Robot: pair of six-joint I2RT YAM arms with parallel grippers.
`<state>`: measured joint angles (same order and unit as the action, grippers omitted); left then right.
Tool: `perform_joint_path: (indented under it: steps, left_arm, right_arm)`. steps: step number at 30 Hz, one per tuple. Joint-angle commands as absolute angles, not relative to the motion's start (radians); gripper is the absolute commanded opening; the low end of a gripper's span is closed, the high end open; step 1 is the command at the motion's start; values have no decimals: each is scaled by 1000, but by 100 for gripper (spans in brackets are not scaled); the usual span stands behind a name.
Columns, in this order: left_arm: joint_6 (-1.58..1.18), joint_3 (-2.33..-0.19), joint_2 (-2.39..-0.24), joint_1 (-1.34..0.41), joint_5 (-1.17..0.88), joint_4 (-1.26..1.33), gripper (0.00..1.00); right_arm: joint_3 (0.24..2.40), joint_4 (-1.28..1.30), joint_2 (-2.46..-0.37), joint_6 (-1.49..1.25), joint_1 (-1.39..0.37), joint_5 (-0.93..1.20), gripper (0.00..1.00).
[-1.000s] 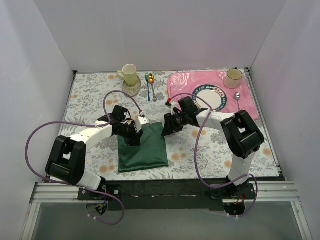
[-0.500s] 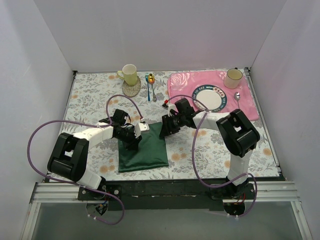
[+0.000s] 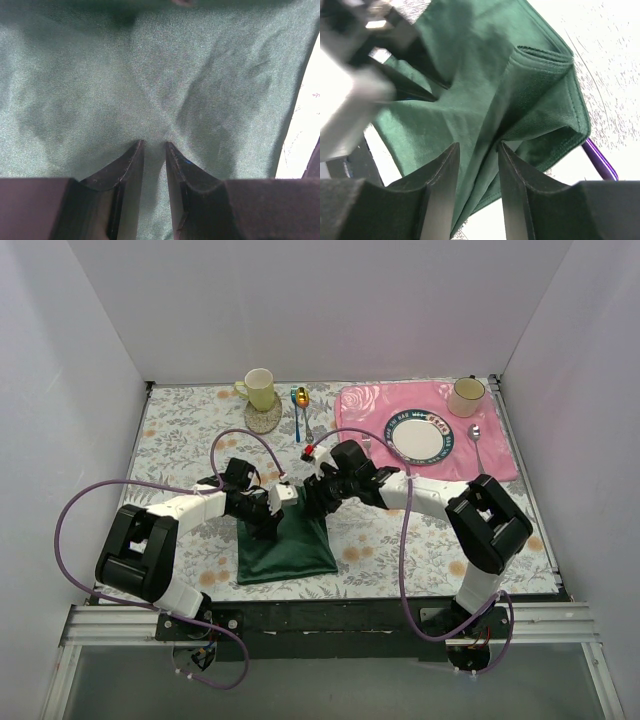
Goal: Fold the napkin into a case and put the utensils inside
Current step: Pick up the lower triangle-folded napkin from the center of the board.
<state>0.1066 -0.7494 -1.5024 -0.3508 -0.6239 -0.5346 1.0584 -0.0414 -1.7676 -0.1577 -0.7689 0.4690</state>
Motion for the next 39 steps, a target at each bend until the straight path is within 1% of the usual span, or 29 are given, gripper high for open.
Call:
perform_joint_path:
  steps: [1,6,7,9,10,13,21,33,36,39]
  left_arm:
    - [91,-744,-1522,-336,-632,-538,24]
    - [94,-752,-1523,-333,-634,-552,24]
    - [97,-753,-1523,-333,-635,-555,24]
    - [98,-755,-1523,-333,-634,-561,24]
    - [97,-755,-1523,-331,-634,-561,24]
    - [100,-749,-1523,-331,-635,-560,24]
    - [118,-741,-1520,-331,-638,-561,24]
    - [138,-742,-1514,-331,-643,-574,24]
    - [138,-750,-1499,-327,-650,-578,23]
    - [117,-784,-1454,-290,-686,-594,24]
  right_arm:
    - [1054,-67,-1721,-77,-805,403,47]
    - [1071,-42,-1738,-71,-805,361,55]
    - [1083,-34,-1743,-74,-801,354,57]
    - [1095,-20,-1755,-89,-764,370,60]
    - [1104,-18,-1759,-101,-750,379,62]
    - [1135,-2,-1779,-117,-687,420,65]
    - [1184,17,-1839,-161,-615,498,64]
    - [1255,9,-1997,-244,-586,575,66]
    - [1252,9,-2006,-262,-584,601,61]
    - [1241,-17,-1997,-271,-578,629,61]
